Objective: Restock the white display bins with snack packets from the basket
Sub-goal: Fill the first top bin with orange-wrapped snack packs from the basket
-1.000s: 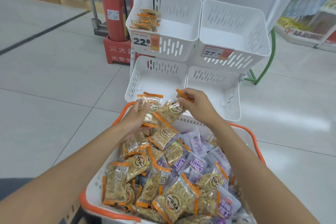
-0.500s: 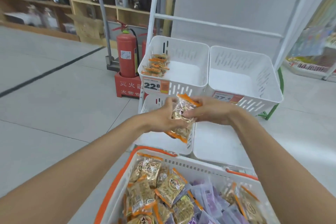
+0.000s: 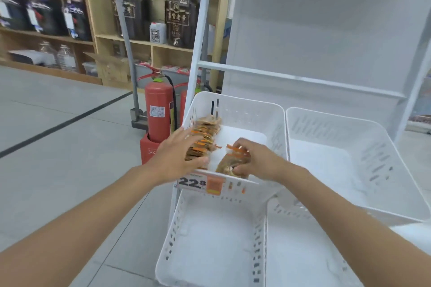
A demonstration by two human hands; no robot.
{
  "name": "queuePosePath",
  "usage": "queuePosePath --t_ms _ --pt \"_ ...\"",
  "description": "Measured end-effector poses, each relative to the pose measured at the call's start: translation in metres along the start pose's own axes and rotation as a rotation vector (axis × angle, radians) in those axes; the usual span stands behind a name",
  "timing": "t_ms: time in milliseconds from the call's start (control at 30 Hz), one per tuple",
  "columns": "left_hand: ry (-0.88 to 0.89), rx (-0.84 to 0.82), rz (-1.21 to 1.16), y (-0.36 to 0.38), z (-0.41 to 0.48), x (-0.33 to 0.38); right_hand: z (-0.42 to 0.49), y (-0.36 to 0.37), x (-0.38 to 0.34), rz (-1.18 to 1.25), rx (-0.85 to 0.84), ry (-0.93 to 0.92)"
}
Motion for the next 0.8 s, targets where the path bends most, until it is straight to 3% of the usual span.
queuePosePath --t_ms 67,167,233,333,533,600,700,800 --pt "0.031 0.025 0.022 0.012 -0.002 -0.006 -0.003 0.033 0.014 0.026 -0.198 0.085" --pt "0.03 0.079 0.024 0.014 -0.003 -0.008 -0.012 0.039 0.027 0.303 -0.395 0.352" --pt "0.024 0.081 0.035 0.013 -0.004 -0.007 -0.01 0.042 0.025 0.328 -0.43 0.339" --pt "0.024 0.072 0.053 0.012 -0.005 -0.005 -0.002 0.051 0.018 0.275 -0.377 0.269" --pt "0.051 0.075 0.118 0.008 -0.004 -0.005 -0.007 0.055 0.021 0.344 -0.44 0.368" --pt "0.033 0.091 0.158 0.005 -0.003 -0.011 0.001 0.045 0.022 0.427 -0.329 0.395" --pt "-0.101 0.044 0.073 0.005 -0.003 -0.027 0.025 0.027 0.03 0.75 -0.044 0.506" --pt "-0.123 0.024 -0.106 0.007 -0.003 -0.027 0.038 0.045 0.0 0.712 -0.089 0.477"
Point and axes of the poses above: each hand's wrist, its own z-axis towards the middle knuckle, its own y-axis out of the palm, x = y × z, the point moved 9 cm from there along z, towards the middle knuckle, and after that the axes turned 10 degrees about x, right-handed, at the moved point
